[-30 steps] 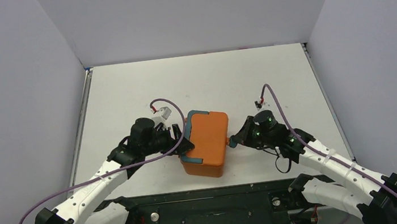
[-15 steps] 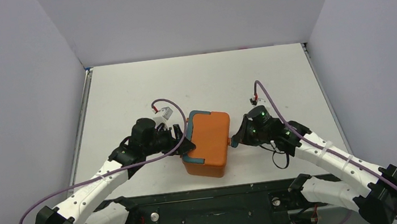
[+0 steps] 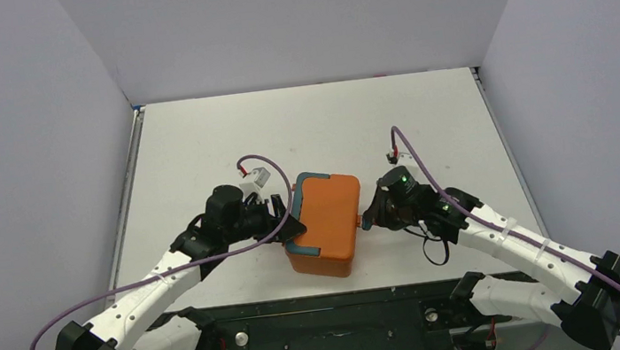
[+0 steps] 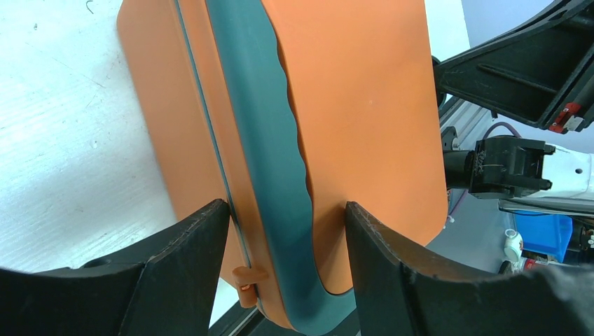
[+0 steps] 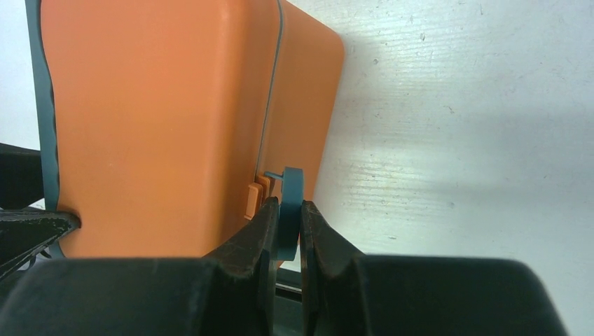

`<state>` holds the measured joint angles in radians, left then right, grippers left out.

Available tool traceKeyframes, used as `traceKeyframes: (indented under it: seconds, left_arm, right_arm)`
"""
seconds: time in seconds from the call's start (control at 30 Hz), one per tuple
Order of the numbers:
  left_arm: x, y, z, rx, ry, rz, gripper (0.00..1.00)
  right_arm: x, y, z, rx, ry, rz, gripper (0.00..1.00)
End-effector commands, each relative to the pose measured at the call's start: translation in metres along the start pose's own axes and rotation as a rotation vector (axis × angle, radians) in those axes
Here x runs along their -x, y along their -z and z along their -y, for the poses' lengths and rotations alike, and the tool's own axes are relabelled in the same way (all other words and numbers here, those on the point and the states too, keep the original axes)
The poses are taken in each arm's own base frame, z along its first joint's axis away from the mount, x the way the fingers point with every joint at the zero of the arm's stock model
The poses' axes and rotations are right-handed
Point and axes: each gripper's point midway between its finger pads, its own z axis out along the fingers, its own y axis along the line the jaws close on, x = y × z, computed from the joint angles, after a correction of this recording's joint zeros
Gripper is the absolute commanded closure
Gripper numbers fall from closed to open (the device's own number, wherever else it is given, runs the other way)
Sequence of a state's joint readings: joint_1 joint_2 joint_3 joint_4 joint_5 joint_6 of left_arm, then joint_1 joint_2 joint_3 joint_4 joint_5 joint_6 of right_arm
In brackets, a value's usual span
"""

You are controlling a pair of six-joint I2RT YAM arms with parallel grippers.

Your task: Organize the medicine kit

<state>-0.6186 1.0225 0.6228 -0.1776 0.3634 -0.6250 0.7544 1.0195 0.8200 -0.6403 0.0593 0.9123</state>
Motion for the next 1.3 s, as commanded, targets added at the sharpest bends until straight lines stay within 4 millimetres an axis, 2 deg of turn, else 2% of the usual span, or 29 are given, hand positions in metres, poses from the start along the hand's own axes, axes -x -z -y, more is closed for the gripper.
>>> traceKeyframes:
  seconds: [0.0, 0.23, 0.53, 0.7, 1.1, 1.27]
  left_arm:
    - [-0.037, -0.006, -0.025, 0.067, -0.009, -0.112, 0.44]
    - [-0.039, -0.006, -0.025, 0.061, -0.008, -0.116, 0.44]
    - [-0.041, -0.005, -0.025, 0.058, -0.008, -0.117, 0.44]
    - [-0.042, -0.005, -0.025, 0.056, -0.007, -0.119, 0.44]
    - [-0.043, -0.004, -0.026, 0.06, -0.005, -0.123, 0.44]
    - [-0.043, -0.003, -0.026, 0.063, -0.006, -0.123, 0.44]
  right_arm:
    - [0.024, 0.021, -0.062, 0.216, -0.015, 0.061, 0.95]
    - [0.019, 0.022, -0.074, 0.247, -0.008, 0.05, 0.92]
    - [0.02, 0.023, -0.077, 0.24, -0.006, 0.071, 0.82]
    - [0.02, 0.023, -0.079, 0.242, -0.006, 0.07, 0.8]
    - [0.014, 0.019, -0.077, 0.236, -0.004, 0.06, 0.79]
    - [0.011, 0.017, -0.069, 0.214, -0.009, 0.061, 0.79]
